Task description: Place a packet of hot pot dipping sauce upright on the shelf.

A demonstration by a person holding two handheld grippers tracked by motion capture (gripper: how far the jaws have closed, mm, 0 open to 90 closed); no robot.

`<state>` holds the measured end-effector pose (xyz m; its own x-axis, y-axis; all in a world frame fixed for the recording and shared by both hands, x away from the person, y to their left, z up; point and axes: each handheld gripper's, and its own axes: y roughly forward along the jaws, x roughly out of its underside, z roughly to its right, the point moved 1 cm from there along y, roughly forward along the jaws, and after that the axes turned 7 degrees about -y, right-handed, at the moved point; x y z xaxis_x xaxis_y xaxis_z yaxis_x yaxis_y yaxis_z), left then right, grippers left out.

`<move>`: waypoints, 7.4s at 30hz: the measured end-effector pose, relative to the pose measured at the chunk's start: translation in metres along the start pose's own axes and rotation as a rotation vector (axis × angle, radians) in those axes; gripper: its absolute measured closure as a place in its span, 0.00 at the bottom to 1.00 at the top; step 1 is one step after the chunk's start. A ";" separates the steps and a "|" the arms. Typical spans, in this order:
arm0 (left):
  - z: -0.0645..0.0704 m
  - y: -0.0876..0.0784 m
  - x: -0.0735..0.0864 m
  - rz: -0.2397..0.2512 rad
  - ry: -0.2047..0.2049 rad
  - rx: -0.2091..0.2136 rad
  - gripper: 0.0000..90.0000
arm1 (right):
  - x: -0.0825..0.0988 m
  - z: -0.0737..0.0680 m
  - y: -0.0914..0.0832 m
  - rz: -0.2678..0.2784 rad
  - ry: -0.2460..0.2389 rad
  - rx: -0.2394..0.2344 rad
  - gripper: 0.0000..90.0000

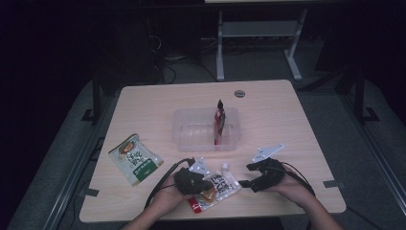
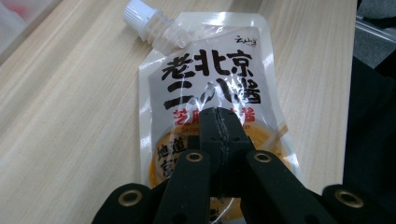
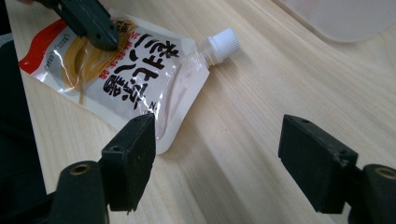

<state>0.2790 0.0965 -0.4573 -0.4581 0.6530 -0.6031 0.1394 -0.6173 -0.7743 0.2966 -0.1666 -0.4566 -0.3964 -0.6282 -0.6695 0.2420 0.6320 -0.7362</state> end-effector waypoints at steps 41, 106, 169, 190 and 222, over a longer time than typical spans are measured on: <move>-0.002 0.009 -0.003 -0.044 0.008 -0.023 1.00 | -0.021 -0.020 0.040 -0.042 0.117 -0.237 0.42; -0.009 -0.038 0.008 0.048 -0.008 0.005 0.96 | -0.050 -0.018 -0.003 0.235 -0.018 -0.346 1.00; -0.030 -0.076 0.049 0.095 -0.113 -0.006 0.43 | -0.115 -0.023 -0.024 0.307 -0.211 -0.271 1.00; -0.033 -0.070 0.051 0.067 -0.103 0.000 0.37 | -0.160 0.017 -0.035 0.308 -0.203 -0.181 1.00; -0.035 -0.071 0.053 0.069 -0.118 0.013 0.37 | -0.190 0.059 0.013 0.199 -0.159 -0.156 1.00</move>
<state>0.2756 0.1898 -0.4408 -0.5476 0.5534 -0.6276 0.1633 -0.6649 -0.7288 0.4274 -0.0660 -0.3445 -0.2083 -0.5407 -0.8150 0.1567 0.8041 -0.5735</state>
